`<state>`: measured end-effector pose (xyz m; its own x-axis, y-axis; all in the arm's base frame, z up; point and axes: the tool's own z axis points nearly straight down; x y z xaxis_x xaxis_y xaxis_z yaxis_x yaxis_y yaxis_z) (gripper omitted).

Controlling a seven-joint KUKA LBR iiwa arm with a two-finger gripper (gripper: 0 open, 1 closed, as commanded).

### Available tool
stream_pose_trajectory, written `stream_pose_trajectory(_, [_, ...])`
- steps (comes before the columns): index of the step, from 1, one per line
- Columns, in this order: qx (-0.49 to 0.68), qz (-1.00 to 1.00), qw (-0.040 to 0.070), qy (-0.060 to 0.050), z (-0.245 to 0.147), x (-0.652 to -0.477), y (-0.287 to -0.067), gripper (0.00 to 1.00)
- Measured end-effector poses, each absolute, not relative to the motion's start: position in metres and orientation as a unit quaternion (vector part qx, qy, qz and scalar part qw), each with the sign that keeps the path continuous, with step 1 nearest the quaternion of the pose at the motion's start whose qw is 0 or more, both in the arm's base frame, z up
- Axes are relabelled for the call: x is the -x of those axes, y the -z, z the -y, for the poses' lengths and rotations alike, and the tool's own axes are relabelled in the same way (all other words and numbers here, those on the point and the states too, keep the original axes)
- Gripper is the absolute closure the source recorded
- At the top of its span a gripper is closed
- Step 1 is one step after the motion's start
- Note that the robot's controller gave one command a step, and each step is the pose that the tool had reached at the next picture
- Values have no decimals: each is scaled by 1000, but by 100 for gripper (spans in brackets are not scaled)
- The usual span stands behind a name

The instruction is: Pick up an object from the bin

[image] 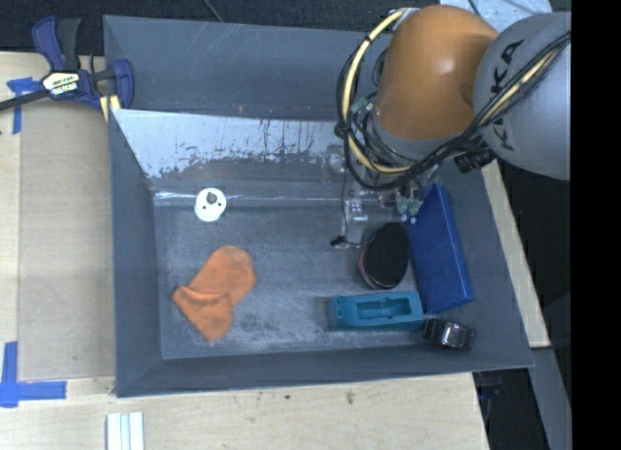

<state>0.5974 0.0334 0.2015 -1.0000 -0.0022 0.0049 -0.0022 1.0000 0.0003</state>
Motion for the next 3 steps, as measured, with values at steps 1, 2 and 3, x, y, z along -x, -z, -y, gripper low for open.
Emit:
stream_pose_trajectory(1, [-1, 1000, -2, 0, -33, -599, -207, 0])
stream_pose_trajectory(2, [40, 999, -4, 0, -73, -563, -170, 0])
stream_pose_trajectory(3, [45, 999, 0, 1, -105, -577, -149, 0])
